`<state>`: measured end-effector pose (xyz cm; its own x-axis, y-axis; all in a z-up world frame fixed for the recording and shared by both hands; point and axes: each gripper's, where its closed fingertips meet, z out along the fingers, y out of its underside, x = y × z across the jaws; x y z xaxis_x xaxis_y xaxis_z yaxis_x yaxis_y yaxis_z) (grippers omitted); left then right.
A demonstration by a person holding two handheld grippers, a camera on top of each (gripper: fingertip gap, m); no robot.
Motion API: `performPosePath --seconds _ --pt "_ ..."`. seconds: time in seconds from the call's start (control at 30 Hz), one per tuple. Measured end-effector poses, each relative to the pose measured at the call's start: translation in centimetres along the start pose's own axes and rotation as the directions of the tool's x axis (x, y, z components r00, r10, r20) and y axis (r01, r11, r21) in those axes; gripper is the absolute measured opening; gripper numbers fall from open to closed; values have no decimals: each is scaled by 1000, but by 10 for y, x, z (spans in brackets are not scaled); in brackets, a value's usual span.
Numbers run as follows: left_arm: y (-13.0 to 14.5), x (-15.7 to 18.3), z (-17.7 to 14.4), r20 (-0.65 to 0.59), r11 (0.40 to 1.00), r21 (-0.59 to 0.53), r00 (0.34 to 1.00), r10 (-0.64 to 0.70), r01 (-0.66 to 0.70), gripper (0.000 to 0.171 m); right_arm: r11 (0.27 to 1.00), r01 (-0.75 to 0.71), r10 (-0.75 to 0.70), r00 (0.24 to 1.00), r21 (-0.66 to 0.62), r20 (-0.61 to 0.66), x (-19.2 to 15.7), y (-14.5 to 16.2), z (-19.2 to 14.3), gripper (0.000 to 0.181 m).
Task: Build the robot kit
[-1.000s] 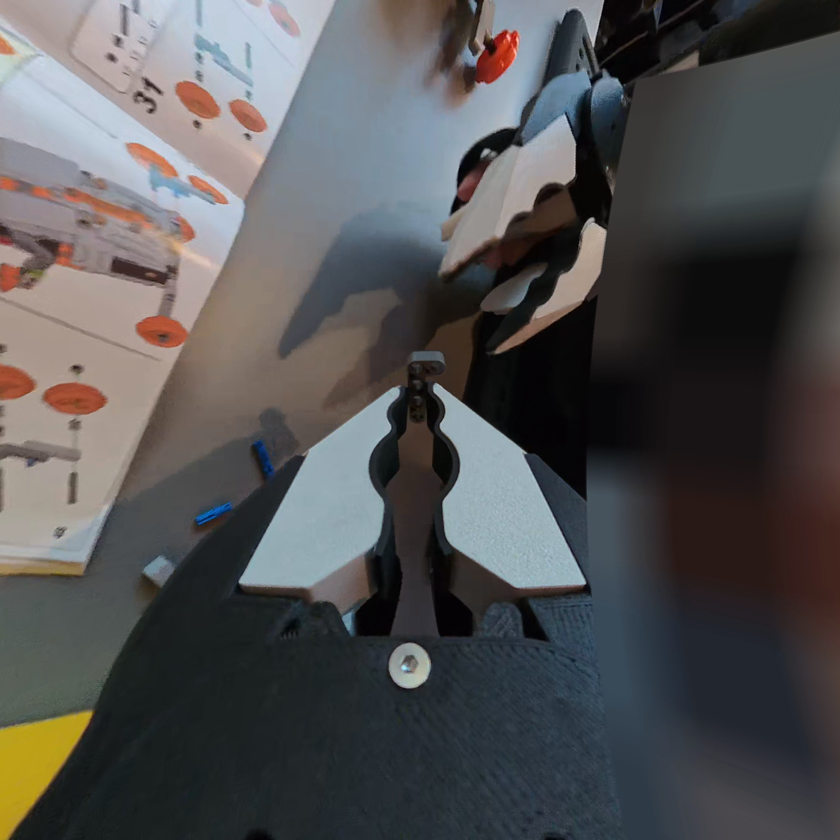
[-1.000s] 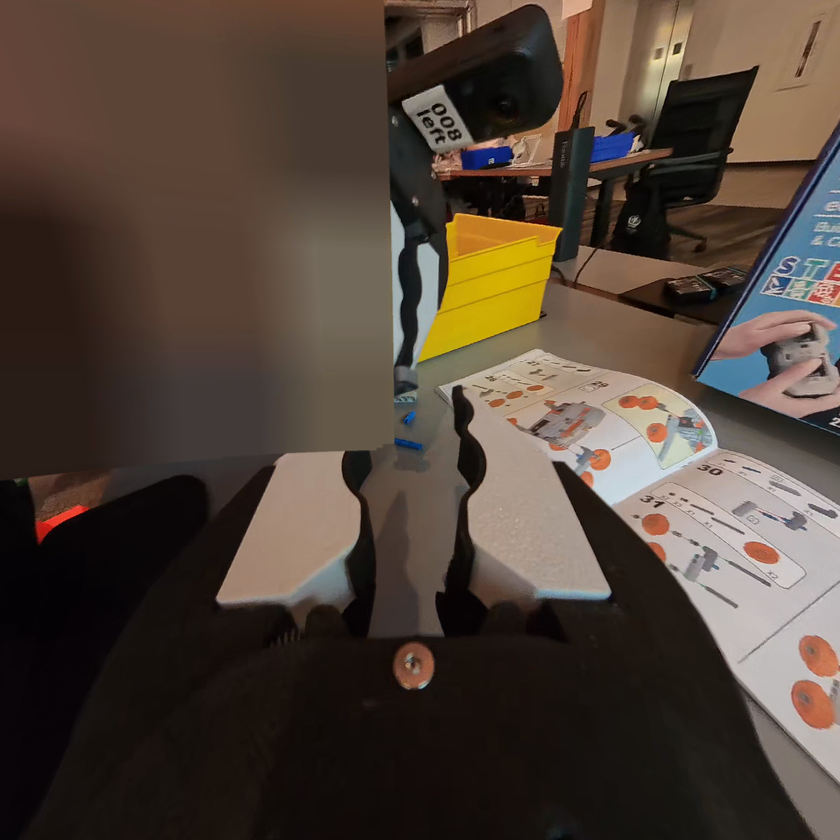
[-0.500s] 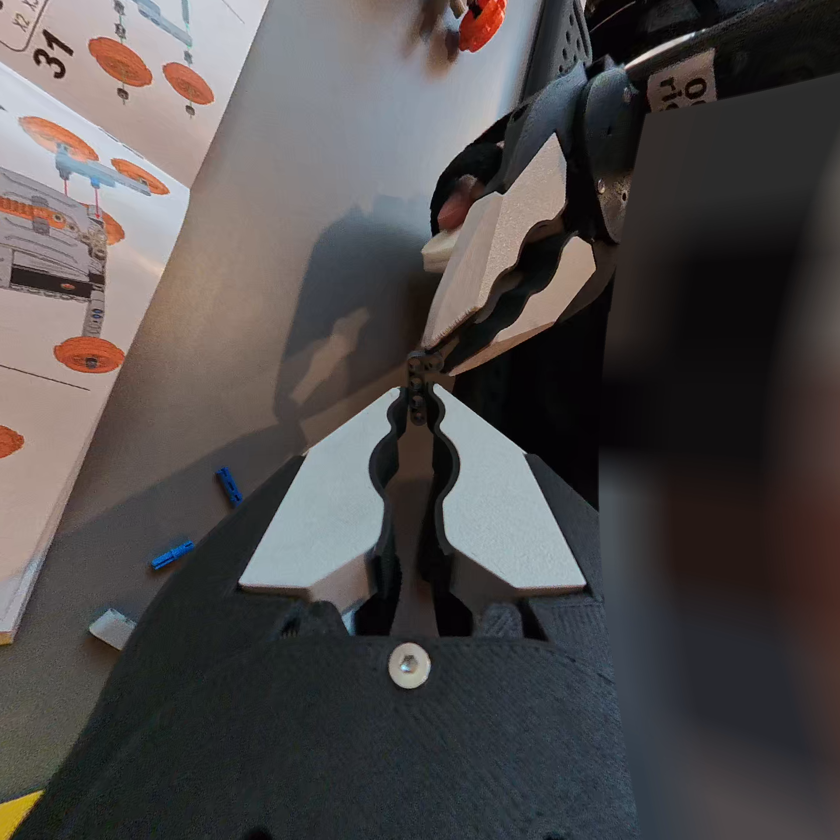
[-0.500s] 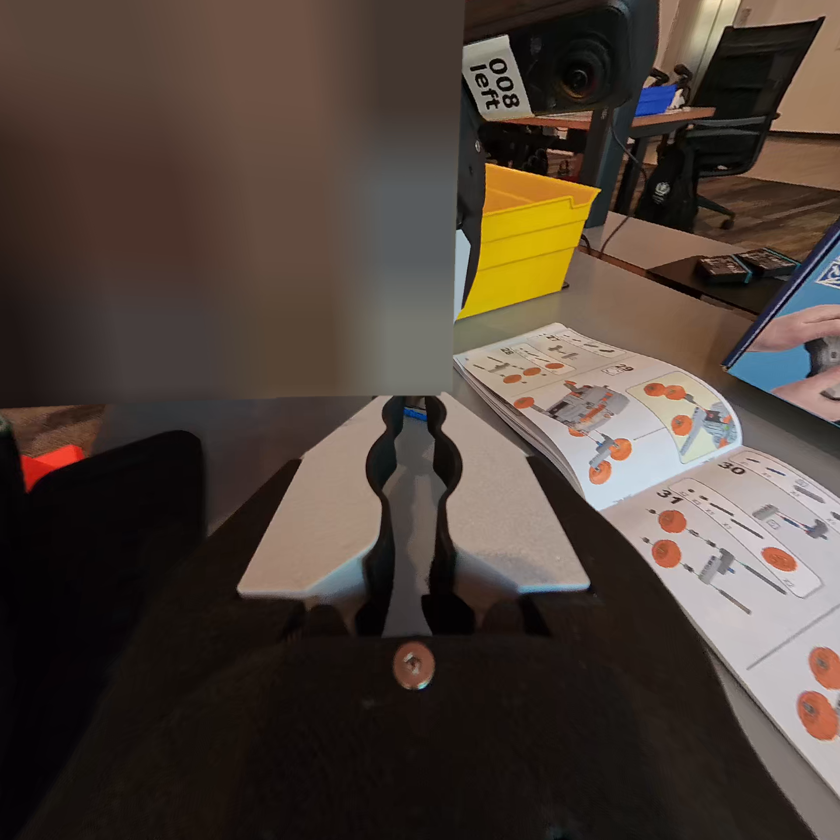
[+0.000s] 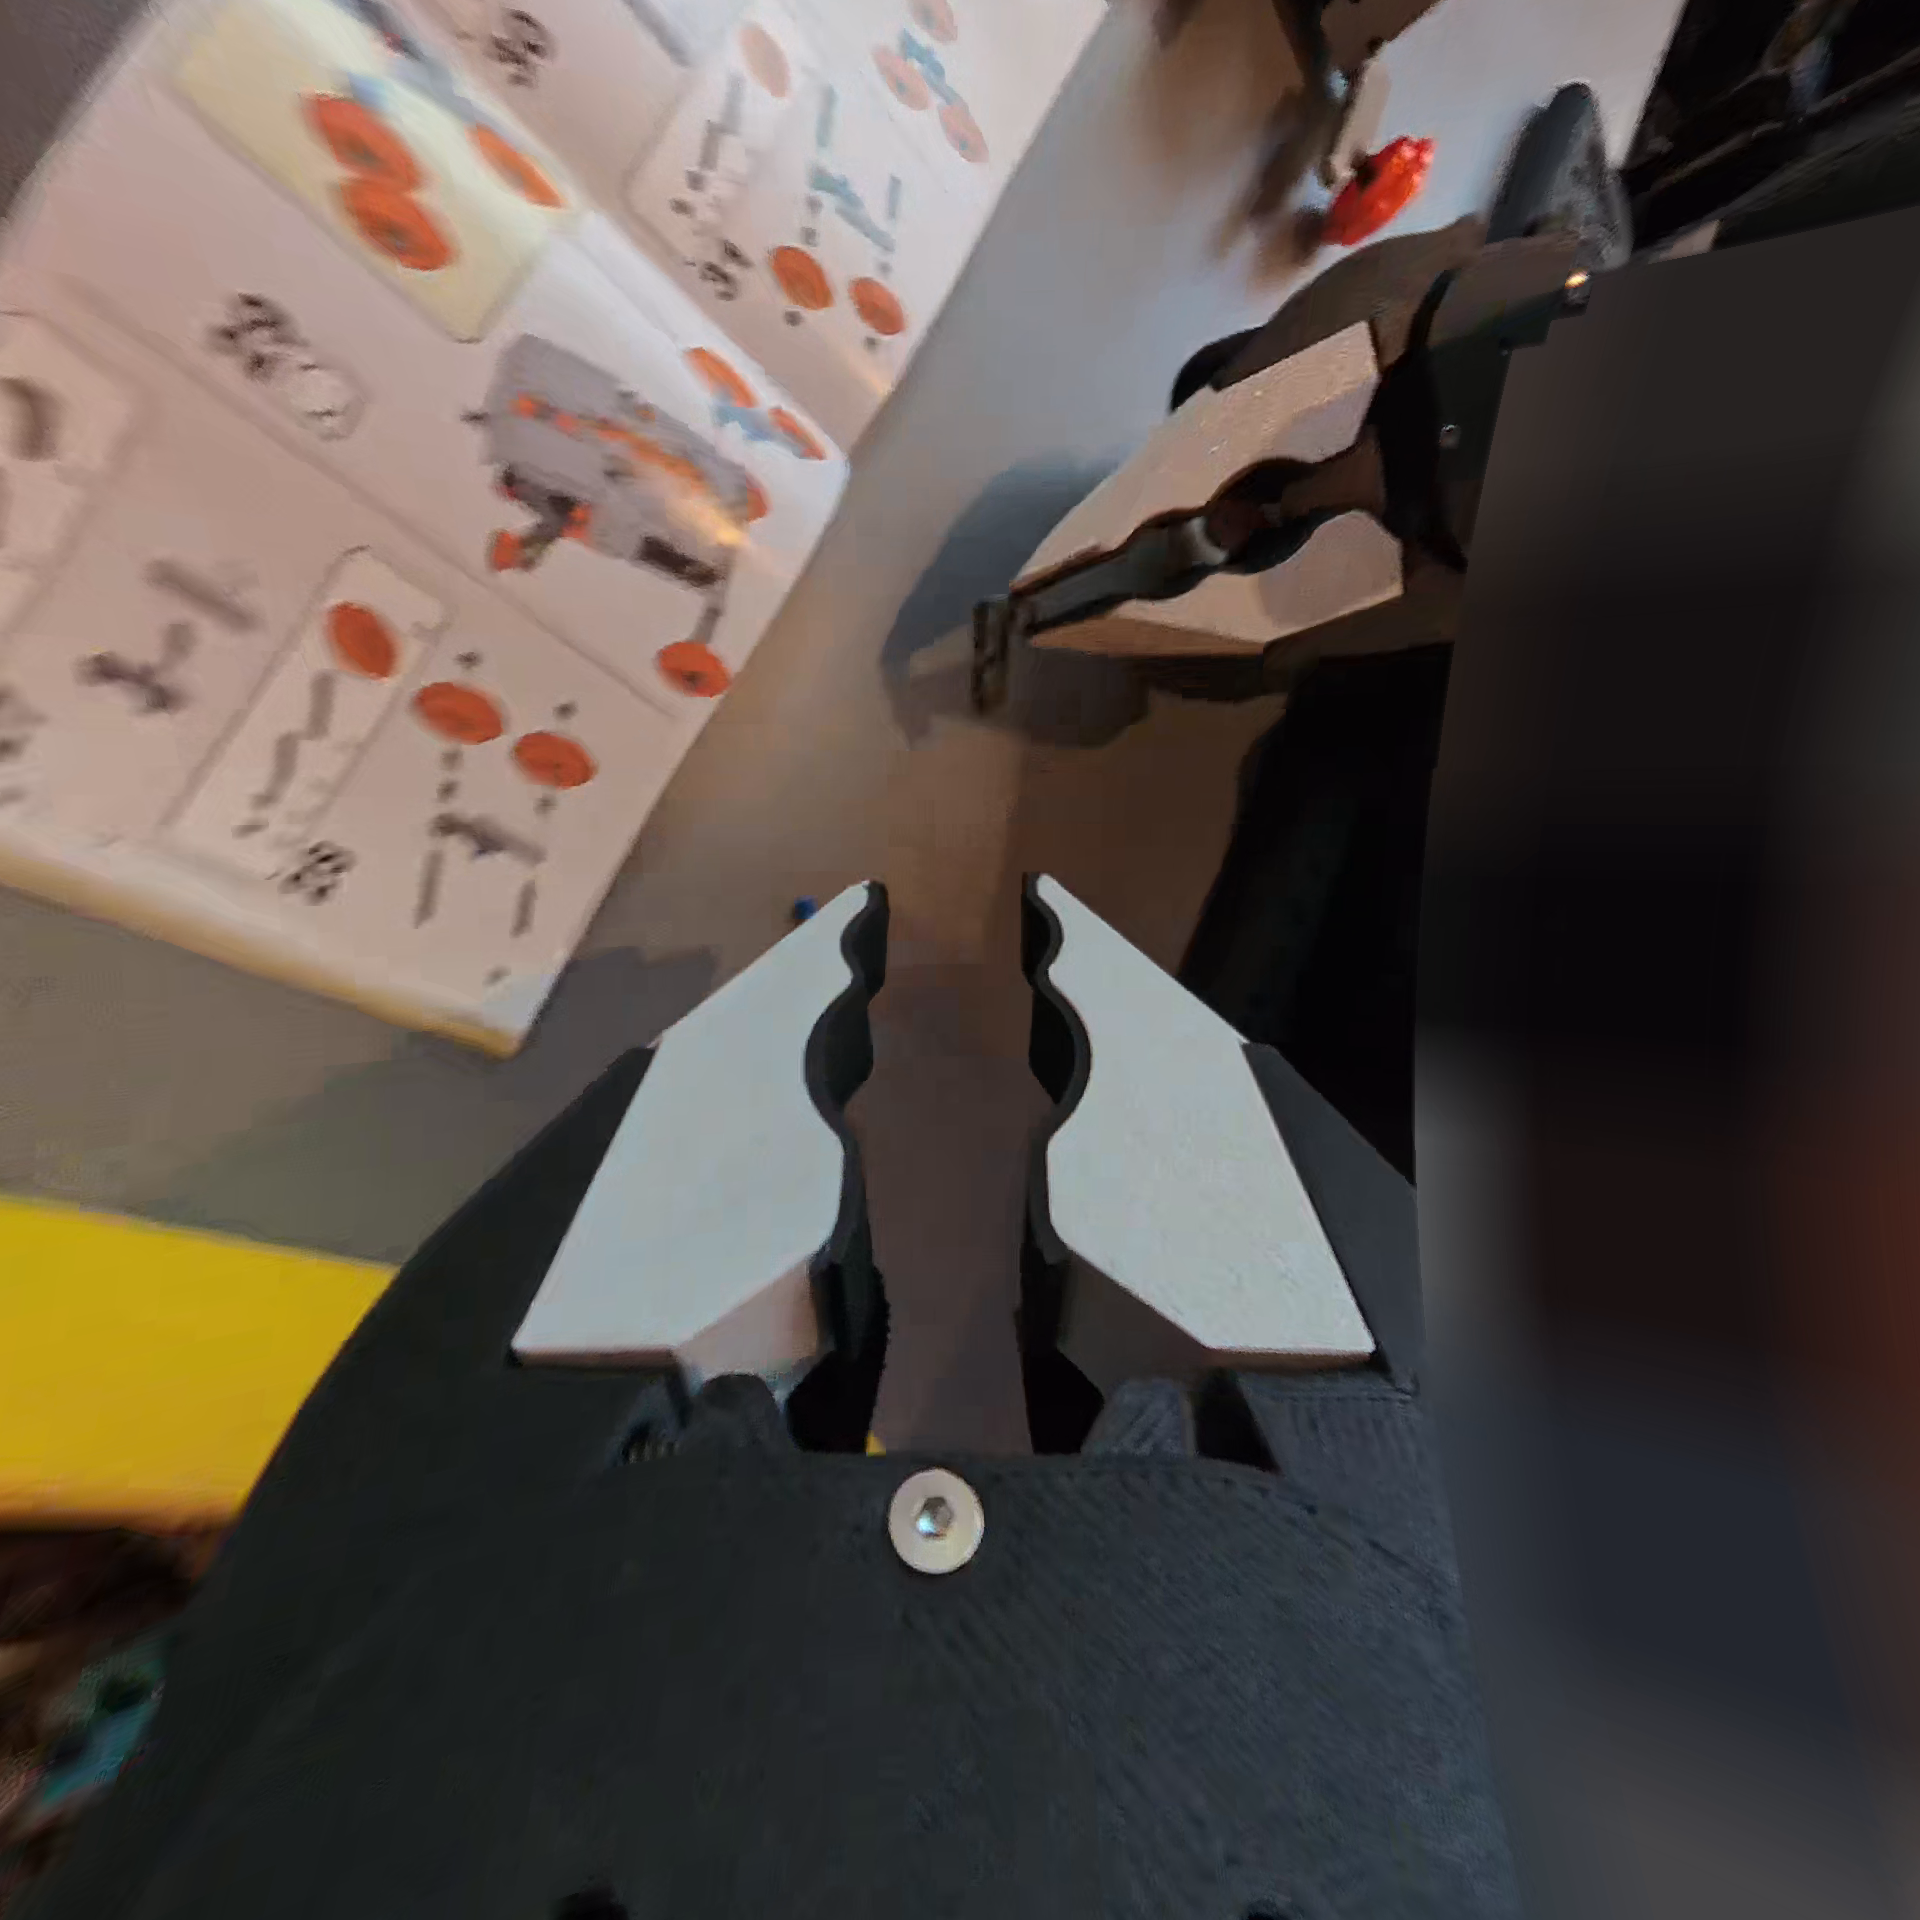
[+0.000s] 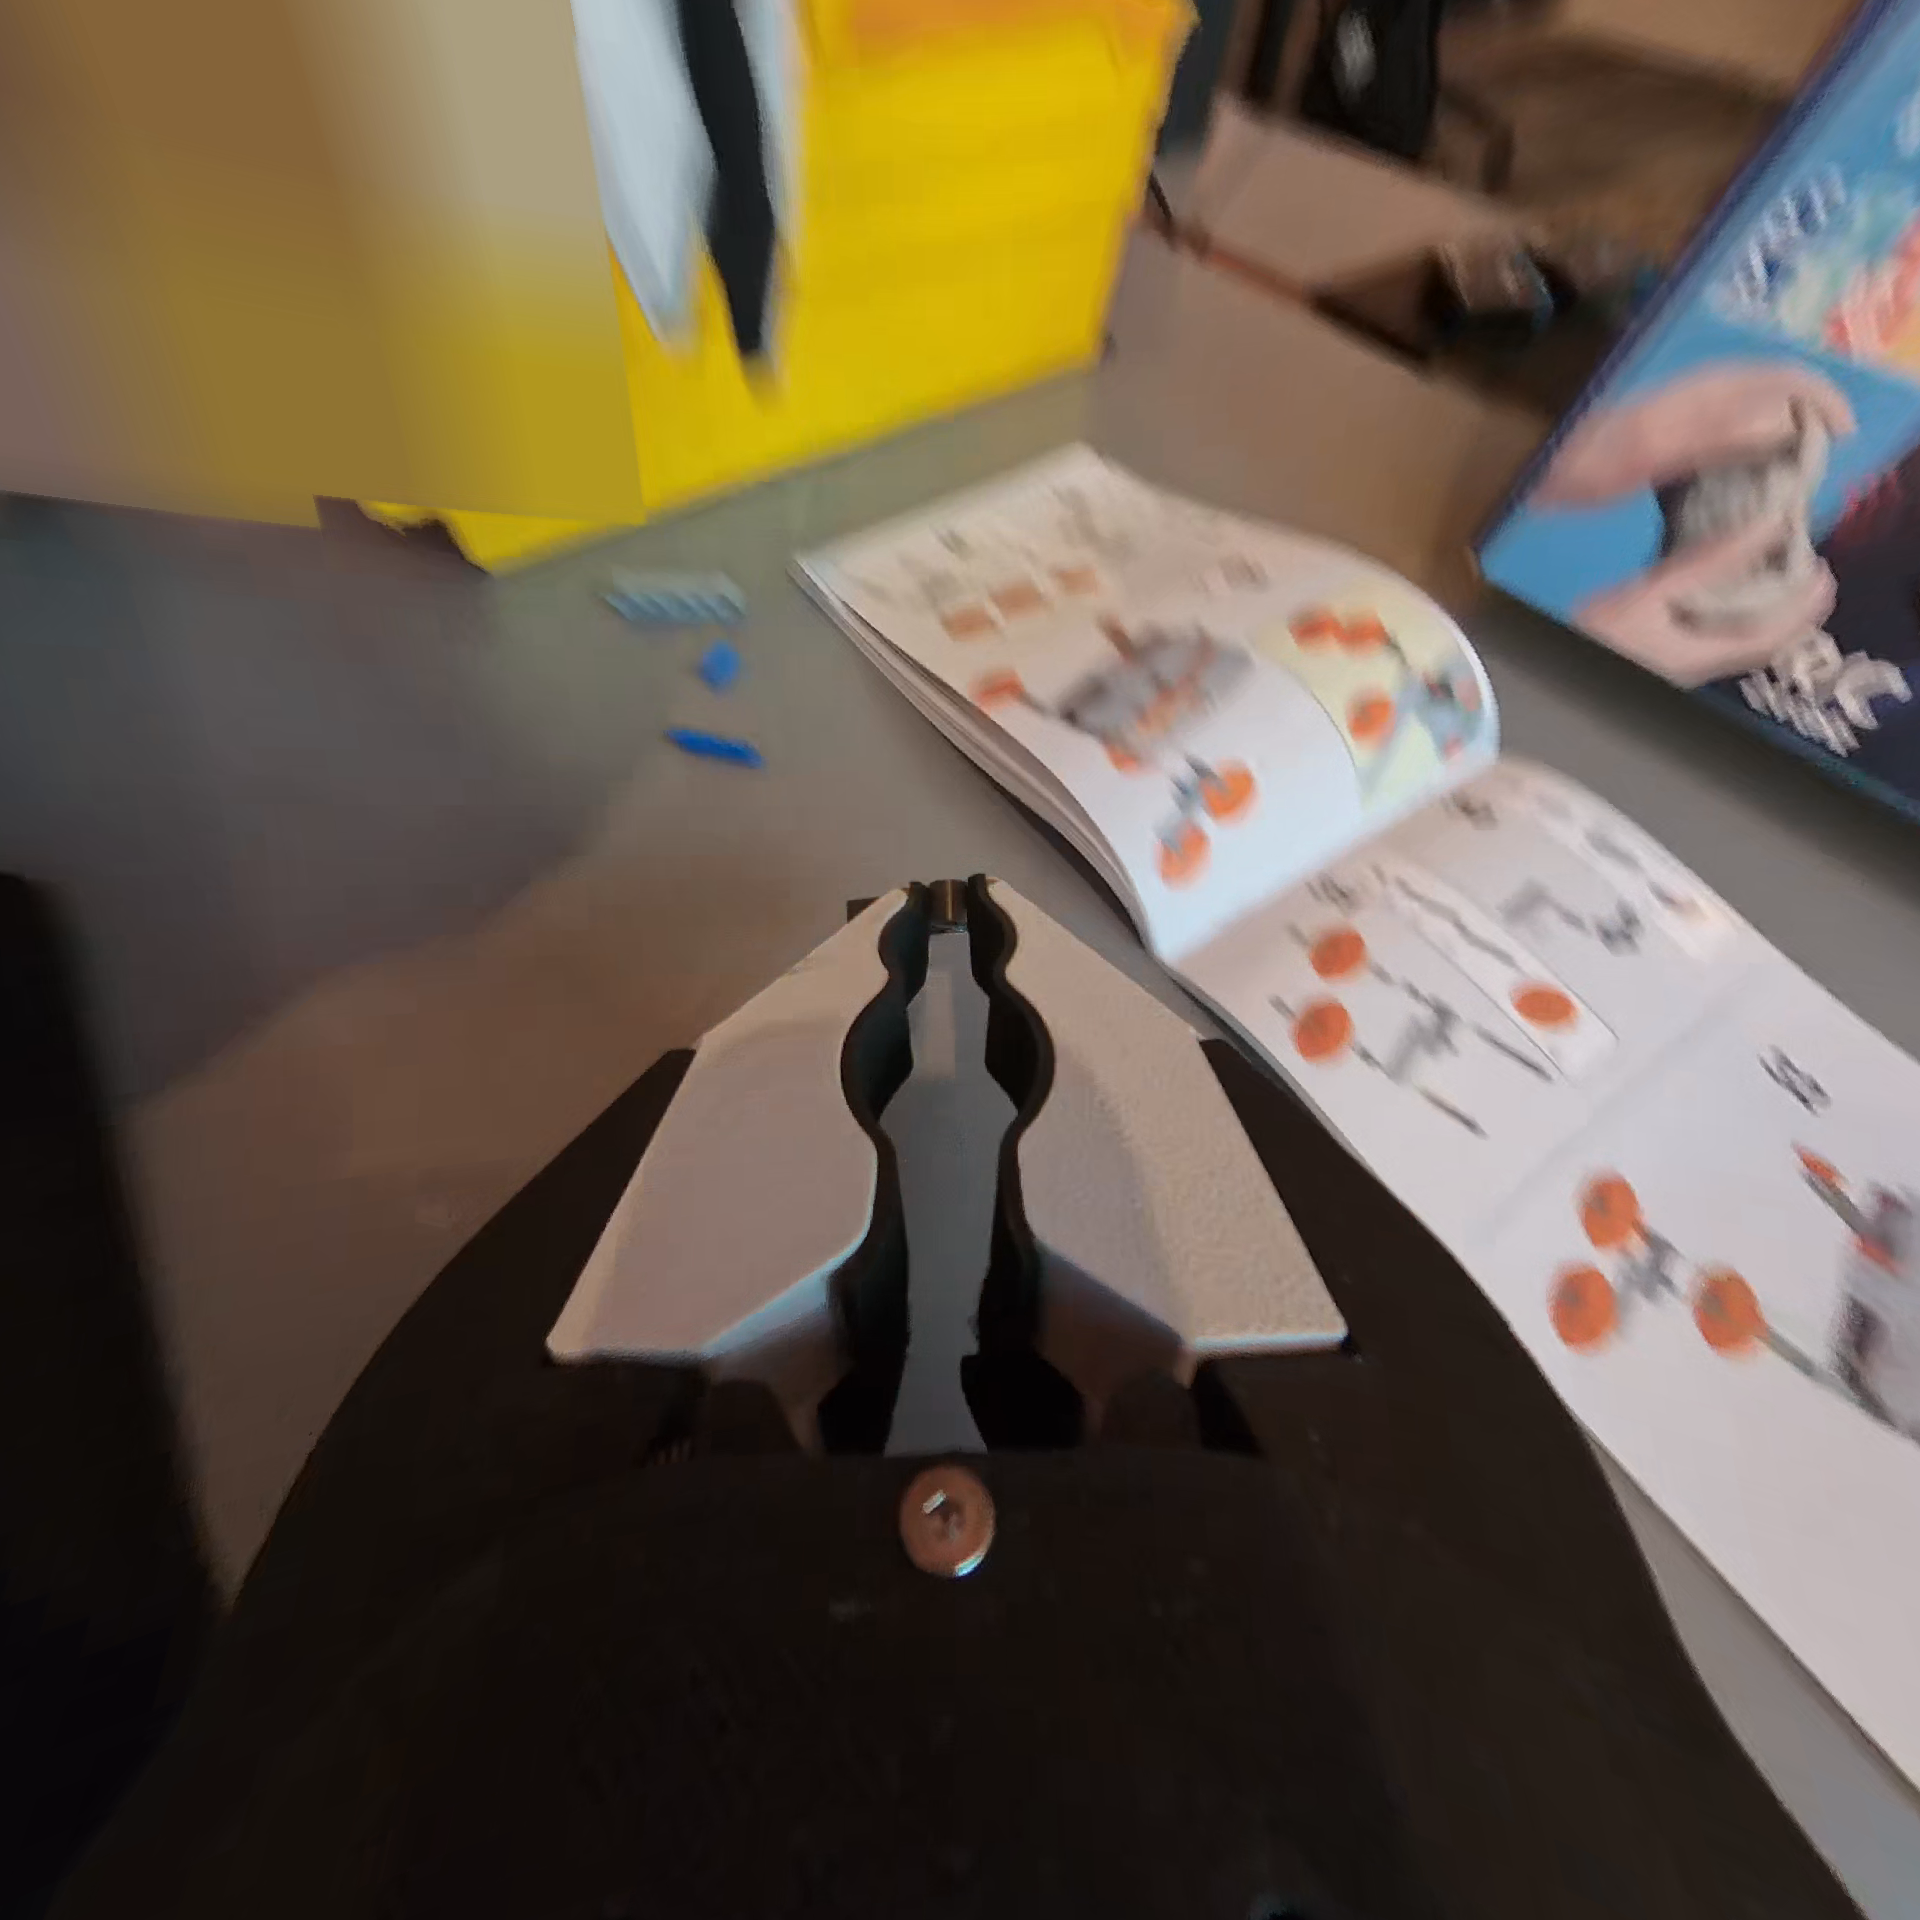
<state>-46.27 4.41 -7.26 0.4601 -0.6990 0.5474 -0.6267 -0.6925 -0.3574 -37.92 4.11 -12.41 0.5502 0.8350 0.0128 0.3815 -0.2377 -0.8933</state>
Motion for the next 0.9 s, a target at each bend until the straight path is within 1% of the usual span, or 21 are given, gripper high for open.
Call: performPosePath --seconds 0.07,0.1,0.17,0.27,0.47,0.5,0.57,0.6,0.63,0.7,0.73,0.8,0.83,0.9 --pt "1 -19 -25 119 999 48 993 -18 13 27 999 -40 40 999 -29 -17 7 7 2 6" --pt "6 -27 -35 169 998 51 985 -38 29 27 998 -62 61 998 -34 -14 8 8 3 6" --pt "18 -37 -46 218 998 26 974 -66 62 29 995 -76 75 997 -61 -8 8 13 5 6" --pt "31 -39 -47 232 996 -30 970 -71 80 29 993 -51 51 999 -111 3 3 20 8 6" --pt "38 -35 -41 233 995 -96 972 -13 37 24 990 -51 55 998 -134 30 -1 24 10 6" --pt "38 -36 -43 240 995 -96 971 -15 39 24 990 -48 53 998 -132 35 -2 23 10 8" --pt "37 -38 -49 251 996 -77 968 -22 43 24 995 -36 40 999 -97 32 -2 17 9 18" --pt "36 -38 -54 253 997 -62 967 -25 42 24 998 -21 23 999 -60 30 -3 10 8 23" --pt "35 -39 -59 258 998 -44 966 -28 41 24 1000 9 -9 1000 -13 26 -3 0 6 23" --pt "32 -40 -73 274 999 0 961 -34 36 24 986 143 -145 989 83 19 -8 -24 1 23" --pt "31 -41 -80 283 999 25 958 -39 33 23 972 207 -211 977 108 29 -14 -36 1 23" --pt "31 -41 -96 300 997 75 953 -49 28 24 942 309 -327 933 134 146 -41 -56 8 26" --pt "32 -41 -104 308 995 97 950 -55 26 24 927 356 -374 905 122 201 -50 -60 16 27" --pt "36 -40 -119 323 990 140 944 -70 25 25 890 452 -448 838 64 312 -65 -58 36 36"
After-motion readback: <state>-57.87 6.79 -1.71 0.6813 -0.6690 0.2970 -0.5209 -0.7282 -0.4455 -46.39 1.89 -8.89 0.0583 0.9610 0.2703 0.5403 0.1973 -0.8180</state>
